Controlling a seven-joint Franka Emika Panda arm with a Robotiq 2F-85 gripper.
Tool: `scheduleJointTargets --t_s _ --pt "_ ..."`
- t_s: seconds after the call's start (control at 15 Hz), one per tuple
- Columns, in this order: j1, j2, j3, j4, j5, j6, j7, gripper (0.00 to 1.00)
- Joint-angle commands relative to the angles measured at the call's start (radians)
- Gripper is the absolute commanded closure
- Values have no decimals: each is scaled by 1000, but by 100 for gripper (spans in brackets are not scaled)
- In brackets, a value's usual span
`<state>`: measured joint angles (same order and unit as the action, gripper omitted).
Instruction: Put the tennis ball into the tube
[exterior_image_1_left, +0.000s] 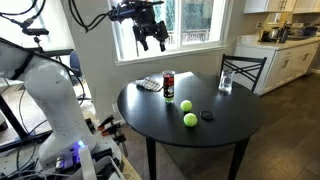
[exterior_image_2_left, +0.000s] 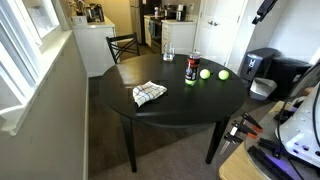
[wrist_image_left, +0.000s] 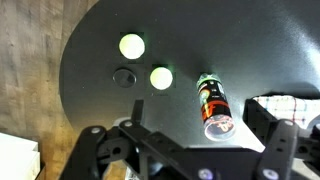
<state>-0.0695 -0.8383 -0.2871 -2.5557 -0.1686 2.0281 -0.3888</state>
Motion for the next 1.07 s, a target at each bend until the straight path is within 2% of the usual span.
scheduleJointTargets --t_s 0.0,0.33,0.6,0.73,1.0 --pt "43 30 -80 -2 36 55 -123 0" --pt "130 91 -231 34 111 35 -400 0" --pt "136 239 -260 77 136 39 -498 0" --pt "143 354 -277 120 162 55 -526 0" --pt "127 571 -286 206 281 105 -616 0"
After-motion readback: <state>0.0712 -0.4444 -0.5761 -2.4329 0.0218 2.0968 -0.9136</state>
